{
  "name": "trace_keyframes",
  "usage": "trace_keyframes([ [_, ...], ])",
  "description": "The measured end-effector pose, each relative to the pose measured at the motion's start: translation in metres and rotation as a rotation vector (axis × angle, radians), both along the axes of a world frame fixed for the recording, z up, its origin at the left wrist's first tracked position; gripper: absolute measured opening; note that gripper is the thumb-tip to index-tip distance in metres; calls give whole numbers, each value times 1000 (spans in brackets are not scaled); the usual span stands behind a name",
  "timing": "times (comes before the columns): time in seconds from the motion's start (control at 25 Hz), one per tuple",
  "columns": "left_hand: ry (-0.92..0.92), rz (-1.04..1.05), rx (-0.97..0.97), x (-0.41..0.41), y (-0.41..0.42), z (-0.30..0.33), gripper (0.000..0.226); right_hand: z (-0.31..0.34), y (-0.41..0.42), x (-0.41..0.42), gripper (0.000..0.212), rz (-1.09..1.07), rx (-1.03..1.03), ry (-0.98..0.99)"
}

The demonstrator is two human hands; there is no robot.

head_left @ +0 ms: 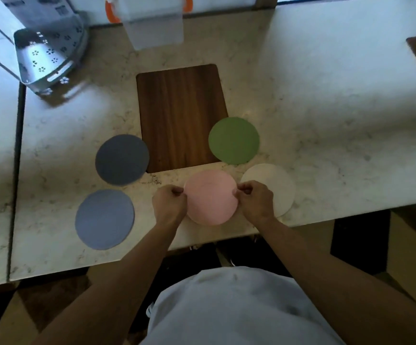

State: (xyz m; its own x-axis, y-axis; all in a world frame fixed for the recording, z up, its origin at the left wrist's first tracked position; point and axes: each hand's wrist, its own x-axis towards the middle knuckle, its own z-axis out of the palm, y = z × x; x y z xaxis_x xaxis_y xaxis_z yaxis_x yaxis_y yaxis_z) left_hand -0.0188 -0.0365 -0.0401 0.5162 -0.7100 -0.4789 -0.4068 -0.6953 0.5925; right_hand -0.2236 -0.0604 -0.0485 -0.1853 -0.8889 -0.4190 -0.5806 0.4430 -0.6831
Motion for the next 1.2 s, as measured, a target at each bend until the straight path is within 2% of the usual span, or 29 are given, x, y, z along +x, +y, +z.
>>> trace_keyframes([
  [0.24, 119, -127, -53, -71, -39, 9, 13, 1, -19, -83, 12, -147, 4, 36],
  [0.4, 159, -203, 11, -114, -52, 0, 10, -4, -23, -126, 8, -195, 24, 85],
  [0.6, 194, -168, 30, -136, -49, -14, 13, -17, -21, -147, 12, -208, 53, 96],
  [0.92, 37, -156, -30, -144, -49, -12, 16, -26, -25, -148, 11, -170, 44, 81],
  [1.2, -51, -236, -13, -146, -53, -9, 15, -24, -27, -144, 16, -120, 44, 176],
])
